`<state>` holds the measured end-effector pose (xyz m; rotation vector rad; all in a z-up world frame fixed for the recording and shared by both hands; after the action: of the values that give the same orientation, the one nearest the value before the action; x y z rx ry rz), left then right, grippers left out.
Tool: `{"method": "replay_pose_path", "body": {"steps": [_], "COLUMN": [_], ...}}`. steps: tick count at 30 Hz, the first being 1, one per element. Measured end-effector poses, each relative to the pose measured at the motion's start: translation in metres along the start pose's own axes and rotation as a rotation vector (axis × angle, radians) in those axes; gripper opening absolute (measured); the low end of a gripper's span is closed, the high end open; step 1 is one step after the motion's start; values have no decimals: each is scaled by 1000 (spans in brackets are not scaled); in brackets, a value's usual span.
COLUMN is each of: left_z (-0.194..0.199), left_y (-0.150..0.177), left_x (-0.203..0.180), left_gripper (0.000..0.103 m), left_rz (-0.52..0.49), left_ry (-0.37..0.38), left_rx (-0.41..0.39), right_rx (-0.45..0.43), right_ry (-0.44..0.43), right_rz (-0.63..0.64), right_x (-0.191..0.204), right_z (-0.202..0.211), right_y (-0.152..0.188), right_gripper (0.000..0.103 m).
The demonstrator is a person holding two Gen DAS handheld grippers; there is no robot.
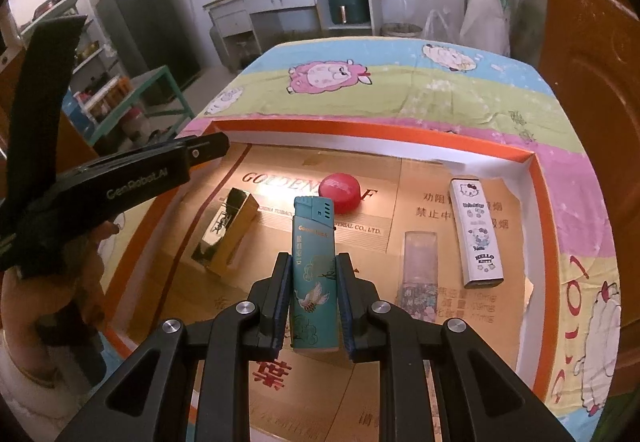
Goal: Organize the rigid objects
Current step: 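Carry the orange cap with the left gripper while the right gripper carries the lighter into the lid, then open both grippers to release the orange cap and lighter in the lid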
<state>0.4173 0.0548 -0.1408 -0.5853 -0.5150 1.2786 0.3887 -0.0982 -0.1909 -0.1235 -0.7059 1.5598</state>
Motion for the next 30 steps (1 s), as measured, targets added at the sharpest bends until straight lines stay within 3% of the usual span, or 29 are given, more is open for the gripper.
{"method": "replay_pose_path", "body": {"steps": [23,30], "left_z": [-36,-51], "left_y": [-8,-8], "left_x": [7,7], "left_gripper": [31,31], "left_rz": [56,39], "left_ry": [71,50], "left_rx": [103,157], "right_rx": [32,28], "right_ry": [13,19], "right_rz": [17,24], "right_x": [1,0], "right_z": [-20,-22], "right_y": [1,1], "right_gripper": [22,22]}}
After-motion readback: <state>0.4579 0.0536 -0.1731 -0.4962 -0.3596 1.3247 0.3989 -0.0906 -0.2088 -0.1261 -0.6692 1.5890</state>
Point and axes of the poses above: each gripper's, at about its wrist camera, not at the fingertips, and z roughly against the way its jaws point, x to its left, y to its underside, the point moved 4 cm from there along -z, roughly the way its jaws point, and after that the axes turned 14 degrees about -z, right-handed, at the moved point
